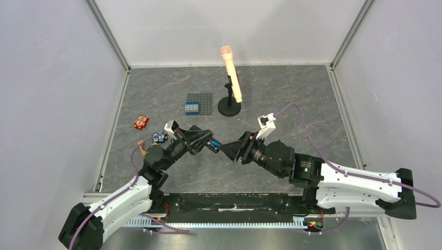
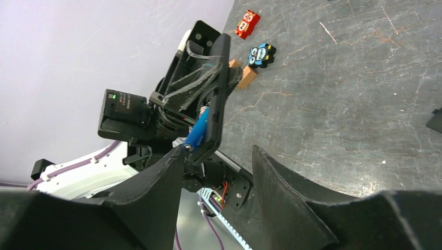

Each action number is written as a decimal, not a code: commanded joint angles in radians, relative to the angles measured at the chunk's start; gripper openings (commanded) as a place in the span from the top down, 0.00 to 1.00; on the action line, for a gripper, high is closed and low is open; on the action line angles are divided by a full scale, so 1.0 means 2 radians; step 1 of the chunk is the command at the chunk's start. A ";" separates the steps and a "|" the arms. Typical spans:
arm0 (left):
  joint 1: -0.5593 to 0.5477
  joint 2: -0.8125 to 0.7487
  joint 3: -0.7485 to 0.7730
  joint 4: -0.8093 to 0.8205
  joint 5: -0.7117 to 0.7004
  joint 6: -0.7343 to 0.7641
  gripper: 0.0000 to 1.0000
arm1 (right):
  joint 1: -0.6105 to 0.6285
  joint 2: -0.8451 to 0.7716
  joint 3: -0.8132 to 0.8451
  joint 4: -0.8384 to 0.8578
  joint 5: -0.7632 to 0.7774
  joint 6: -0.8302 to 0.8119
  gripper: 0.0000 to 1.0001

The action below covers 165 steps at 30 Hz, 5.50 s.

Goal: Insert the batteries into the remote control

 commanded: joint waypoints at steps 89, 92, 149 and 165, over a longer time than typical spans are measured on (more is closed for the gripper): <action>-0.001 -0.031 0.038 0.006 0.033 0.038 0.98 | -0.003 0.047 0.031 -0.042 0.050 0.051 0.63; -0.001 -0.027 0.047 0.007 0.046 0.053 0.98 | -0.004 0.052 0.036 -0.056 0.051 0.057 0.66; 0.000 -0.007 0.133 -0.182 0.093 0.299 0.98 | -0.028 0.004 0.063 -0.178 0.050 0.102 0.66; 0.000 -0.001 0.145 -0.167 0.169 0.338 0.98 | -0.029 0.012 0.026 -0.057 -0.053 -0.016 0.37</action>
